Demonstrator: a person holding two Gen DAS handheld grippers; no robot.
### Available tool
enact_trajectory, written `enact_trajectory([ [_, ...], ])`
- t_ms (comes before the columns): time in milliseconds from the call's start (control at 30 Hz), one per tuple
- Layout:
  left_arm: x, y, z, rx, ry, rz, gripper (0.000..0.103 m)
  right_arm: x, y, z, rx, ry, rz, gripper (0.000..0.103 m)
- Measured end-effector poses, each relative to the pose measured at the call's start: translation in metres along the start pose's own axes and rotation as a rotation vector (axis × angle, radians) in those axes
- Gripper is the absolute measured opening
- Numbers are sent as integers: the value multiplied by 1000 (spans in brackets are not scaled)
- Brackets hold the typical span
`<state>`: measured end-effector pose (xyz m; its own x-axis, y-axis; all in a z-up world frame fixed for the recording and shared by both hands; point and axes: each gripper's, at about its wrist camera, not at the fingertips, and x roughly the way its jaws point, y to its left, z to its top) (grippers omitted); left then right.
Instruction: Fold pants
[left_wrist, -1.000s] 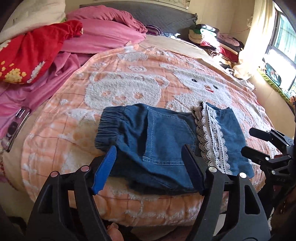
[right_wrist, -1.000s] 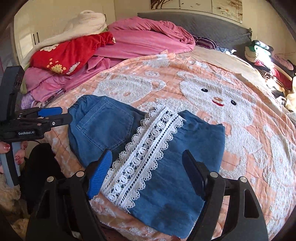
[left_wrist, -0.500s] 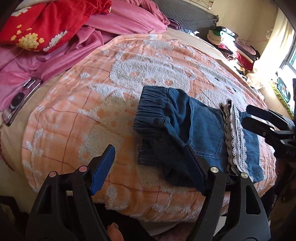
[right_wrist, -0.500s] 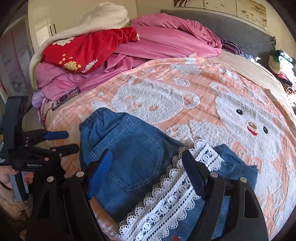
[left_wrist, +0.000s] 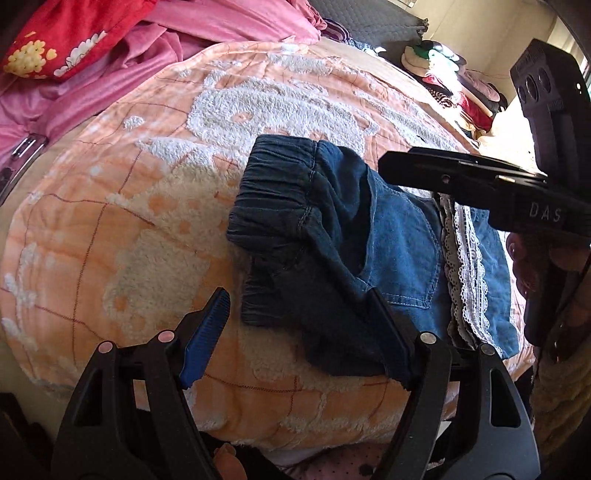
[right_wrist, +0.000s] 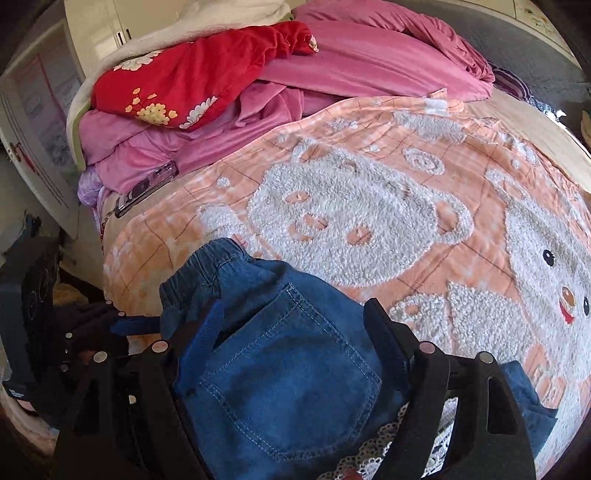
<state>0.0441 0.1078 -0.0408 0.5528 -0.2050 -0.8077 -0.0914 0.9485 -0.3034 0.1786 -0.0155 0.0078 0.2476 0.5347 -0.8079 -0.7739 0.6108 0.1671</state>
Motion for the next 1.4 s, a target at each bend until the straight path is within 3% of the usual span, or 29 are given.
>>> enact_trajectory([
  [600, 17, 3, -6, -10, 7, 3, 68, 67, 5, 21, -106, 135, 65, 76],
  [633, 17, 4, -6, -14, 5, 2, 68, 71, 4, 20, -99, 144, 84, 72],
  [667, 17, 5, -6, -20, 1, -1, 67, 73, 3, 18, -90, 152, 118, 56],
  [700, 17, 5, -7, -30, -3, -13, 62, 75, 3, 16, -80, 149, 166, 48],
  [733, 15, 5, -8, -39, -6, -19, 60, 73, 3, 14, -76, 138, 205, 32],
  [767, 13, 6, -8, -48, -13, -25, 59, 70, 5, 13, -80, 122, 221, 28],
  [933, 3, 6, -8, -89, -29, -80, 48, 41, 4, 8, -70, 38, 239, 19],
  [1400, -37, -49, 4, 13, -132, -151, 43, -45, -27, -25, 15, -124, 251, 19],
])
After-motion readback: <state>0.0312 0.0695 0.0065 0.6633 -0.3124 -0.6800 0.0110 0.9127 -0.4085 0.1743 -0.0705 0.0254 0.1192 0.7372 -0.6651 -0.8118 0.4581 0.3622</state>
